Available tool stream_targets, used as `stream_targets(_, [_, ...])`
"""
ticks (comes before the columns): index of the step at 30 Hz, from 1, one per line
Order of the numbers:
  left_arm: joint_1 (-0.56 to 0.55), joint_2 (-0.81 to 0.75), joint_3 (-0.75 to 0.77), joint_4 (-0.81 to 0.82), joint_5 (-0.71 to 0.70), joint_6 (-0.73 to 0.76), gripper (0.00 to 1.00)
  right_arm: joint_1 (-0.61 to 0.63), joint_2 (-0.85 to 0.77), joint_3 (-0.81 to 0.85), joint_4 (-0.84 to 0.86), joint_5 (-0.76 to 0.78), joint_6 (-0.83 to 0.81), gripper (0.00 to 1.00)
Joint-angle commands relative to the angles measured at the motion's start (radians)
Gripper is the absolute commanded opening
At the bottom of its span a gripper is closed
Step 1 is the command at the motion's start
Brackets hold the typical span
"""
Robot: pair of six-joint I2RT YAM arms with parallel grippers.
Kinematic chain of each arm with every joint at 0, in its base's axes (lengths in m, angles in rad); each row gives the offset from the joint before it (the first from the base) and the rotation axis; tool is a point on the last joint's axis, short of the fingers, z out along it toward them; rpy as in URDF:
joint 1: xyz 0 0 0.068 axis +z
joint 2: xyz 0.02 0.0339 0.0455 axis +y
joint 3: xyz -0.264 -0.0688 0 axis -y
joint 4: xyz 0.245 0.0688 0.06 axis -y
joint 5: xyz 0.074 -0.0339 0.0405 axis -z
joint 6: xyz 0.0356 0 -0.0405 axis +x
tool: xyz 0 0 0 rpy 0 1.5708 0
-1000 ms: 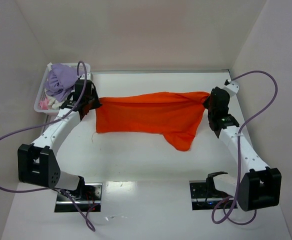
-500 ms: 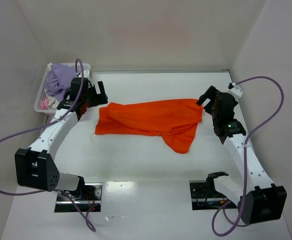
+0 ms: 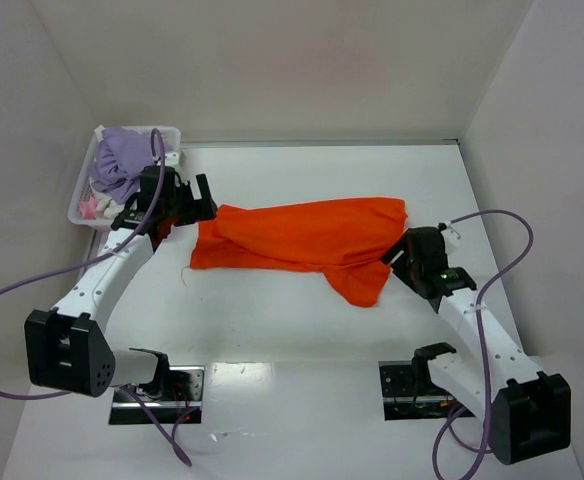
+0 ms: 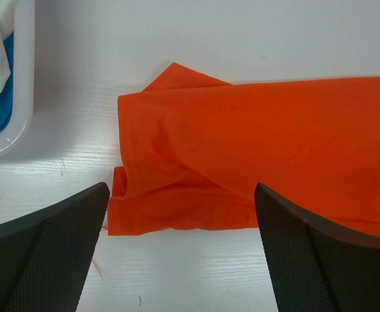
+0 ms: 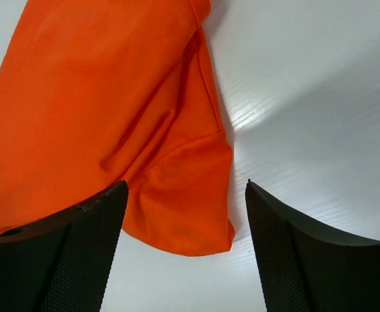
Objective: Fold and stack the t-shirts
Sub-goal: Move the tshirt to the center of the board, then flatten out the tshirt
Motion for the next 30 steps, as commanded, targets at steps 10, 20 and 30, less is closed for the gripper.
stream_targets(10, [0.003,-0.005,0.000,0.025,0.030,-0.010,1.00,0.057,0.076,0.015,-0.079,-0.010,0.092,0.75])
stream_targets(20, [0.003,0.004,0.000,0.025,0.030,-0.010,1.00,0.083,0.168,-0.048,-0.022,-0.082,0.111,0.73])
stream_targets(30, [0.003,0.004,0.000,0.025,0.030,-0.001,1.00,0.129,0.301,0.003,0.022,-0.031,0.103,0.45])
